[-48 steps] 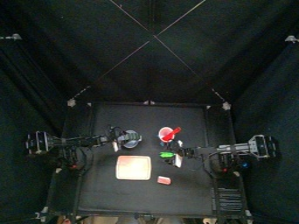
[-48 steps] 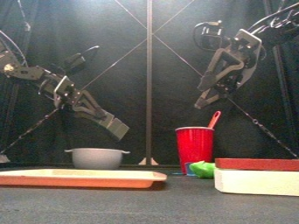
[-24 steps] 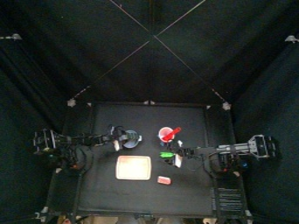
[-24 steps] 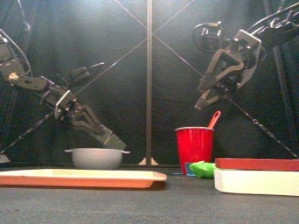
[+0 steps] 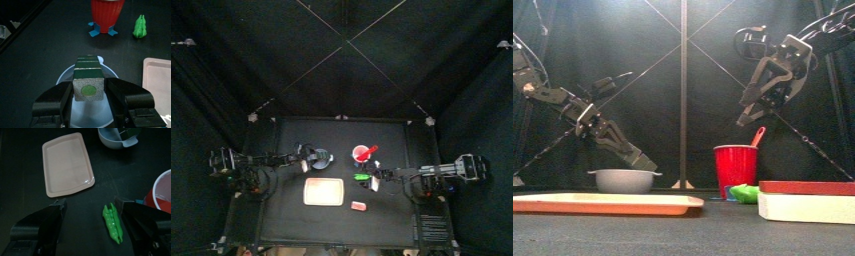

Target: Place green sushi roll in bowl

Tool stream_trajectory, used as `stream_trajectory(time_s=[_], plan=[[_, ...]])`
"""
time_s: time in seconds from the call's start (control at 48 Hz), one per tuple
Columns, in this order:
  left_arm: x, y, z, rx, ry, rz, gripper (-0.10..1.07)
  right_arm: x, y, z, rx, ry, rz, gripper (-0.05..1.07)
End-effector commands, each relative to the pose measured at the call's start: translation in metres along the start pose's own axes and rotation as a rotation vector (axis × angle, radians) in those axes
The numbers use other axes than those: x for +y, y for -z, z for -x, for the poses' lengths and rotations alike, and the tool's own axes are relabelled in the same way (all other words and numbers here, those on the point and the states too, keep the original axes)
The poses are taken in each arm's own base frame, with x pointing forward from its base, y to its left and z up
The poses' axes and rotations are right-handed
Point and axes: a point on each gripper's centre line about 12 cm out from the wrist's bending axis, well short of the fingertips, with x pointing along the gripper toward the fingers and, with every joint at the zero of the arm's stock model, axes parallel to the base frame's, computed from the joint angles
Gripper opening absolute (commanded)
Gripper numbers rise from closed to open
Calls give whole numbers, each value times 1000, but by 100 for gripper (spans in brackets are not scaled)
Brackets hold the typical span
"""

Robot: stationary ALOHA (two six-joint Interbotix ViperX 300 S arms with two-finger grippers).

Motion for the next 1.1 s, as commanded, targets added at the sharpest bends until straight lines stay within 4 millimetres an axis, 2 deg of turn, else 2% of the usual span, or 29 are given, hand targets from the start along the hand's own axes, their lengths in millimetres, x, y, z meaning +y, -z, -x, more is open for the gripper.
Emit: stream_trajectory(time_s=[0.0, 0.312, 1.083], plan=[[2, -9, -2, -32, -7, 7, 72, 1, -7, 2, -28, -8, -3, 104], [4, -11, -1, -39, -22, 28, 85, 1, -7, 2, -28, -8, -3, 104], [4, -13, -1, -47, -22, 30, 85, 1, -7, 2, -28, -8, -3, 104]])
